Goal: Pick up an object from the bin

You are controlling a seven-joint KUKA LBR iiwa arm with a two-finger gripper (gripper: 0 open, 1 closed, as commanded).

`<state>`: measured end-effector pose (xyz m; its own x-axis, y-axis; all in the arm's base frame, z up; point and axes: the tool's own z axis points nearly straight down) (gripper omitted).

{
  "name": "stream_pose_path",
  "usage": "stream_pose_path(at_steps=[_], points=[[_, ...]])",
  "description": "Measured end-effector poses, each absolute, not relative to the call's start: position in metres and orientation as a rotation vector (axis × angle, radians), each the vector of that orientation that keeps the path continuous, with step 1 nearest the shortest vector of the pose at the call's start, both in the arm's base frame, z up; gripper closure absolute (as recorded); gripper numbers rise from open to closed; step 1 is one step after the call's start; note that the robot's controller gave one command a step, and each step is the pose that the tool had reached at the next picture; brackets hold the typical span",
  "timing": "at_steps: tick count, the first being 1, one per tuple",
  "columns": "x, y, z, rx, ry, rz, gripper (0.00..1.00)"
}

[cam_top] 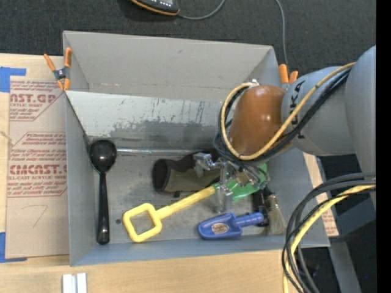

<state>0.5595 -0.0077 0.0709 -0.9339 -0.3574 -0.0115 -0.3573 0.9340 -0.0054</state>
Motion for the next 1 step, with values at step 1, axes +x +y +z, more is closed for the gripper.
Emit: stream_pose_path(at_steps=[1], points=[[0.5559,-0.0102,0.0697,-0.462,3.097,0.002,0.00]])
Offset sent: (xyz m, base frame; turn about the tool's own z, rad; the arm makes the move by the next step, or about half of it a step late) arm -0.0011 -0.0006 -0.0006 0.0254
